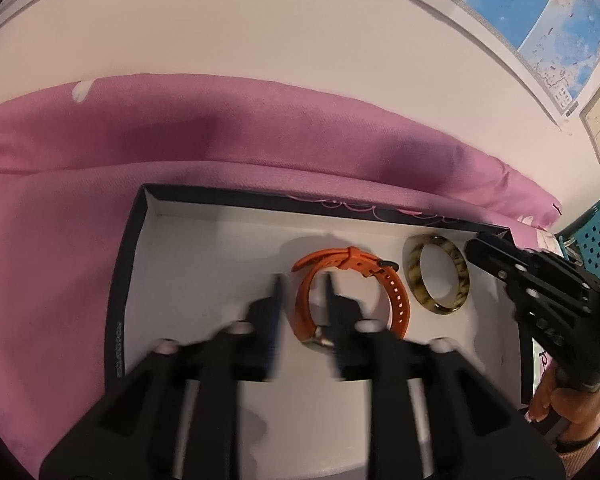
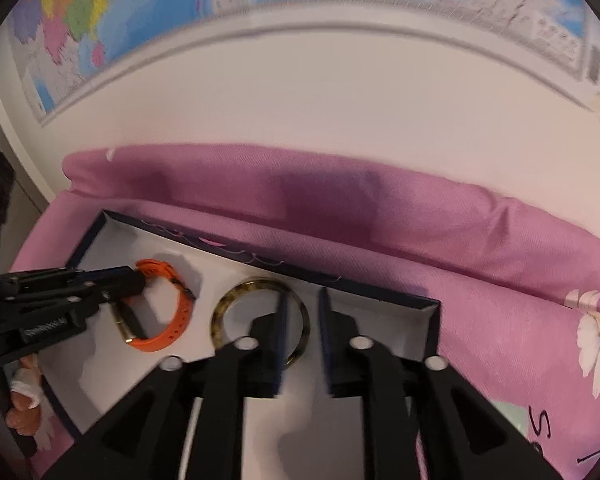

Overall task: Organize jewelry
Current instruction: 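Carry the watch with the left tool into the tray while the right tool carries the bangle there and opens, then grasp the clear crystal bead bracelet with the right tool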

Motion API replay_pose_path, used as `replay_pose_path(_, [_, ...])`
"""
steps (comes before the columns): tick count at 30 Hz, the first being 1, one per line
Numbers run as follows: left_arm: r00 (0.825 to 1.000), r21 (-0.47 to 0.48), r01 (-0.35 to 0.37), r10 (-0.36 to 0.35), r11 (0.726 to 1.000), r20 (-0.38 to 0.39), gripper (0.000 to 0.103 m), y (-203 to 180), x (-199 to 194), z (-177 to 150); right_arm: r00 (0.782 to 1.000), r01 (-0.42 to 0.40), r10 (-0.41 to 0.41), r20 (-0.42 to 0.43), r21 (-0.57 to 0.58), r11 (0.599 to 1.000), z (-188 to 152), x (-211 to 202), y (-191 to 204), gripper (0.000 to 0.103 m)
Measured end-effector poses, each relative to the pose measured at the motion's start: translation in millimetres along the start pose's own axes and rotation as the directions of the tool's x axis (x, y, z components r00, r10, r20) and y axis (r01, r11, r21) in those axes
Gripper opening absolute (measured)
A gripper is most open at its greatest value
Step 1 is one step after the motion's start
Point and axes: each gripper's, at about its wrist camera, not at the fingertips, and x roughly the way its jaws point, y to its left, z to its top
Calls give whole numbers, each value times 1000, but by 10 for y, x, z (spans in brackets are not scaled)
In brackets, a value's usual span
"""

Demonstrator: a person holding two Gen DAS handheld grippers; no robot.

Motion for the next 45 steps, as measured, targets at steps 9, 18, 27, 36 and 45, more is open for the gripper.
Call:
replay_pose_path(9, [982,183,-54,19,982,187,72,-117,-726,-474,982,-133,151,112,-153,979,-730,-992,261,50])
replay_pose_path(18, [969,282,-70,-3,957,249,80,-100,-1156,-1194,982,-184,187,3,-165,969,-1589,-1133,390,44])
replay_pose_path(27, [965,286,-55,-22,957,261,82,159,-1389,-1738,984,-181,179,-27,-138,974,-1770,-971,448,35])
replay_pose_path(36, [971,303,-20,-53,953,231,82,223,-1403,-2124,978,-208,208,-18,-101,973,-1776,-979,394,17])
replay_pose_path(45, [977,327,14,-82,945,197,82,161,-1363,-2243,971,-236,237,9,-64,970,-1747,-1077,357,8])
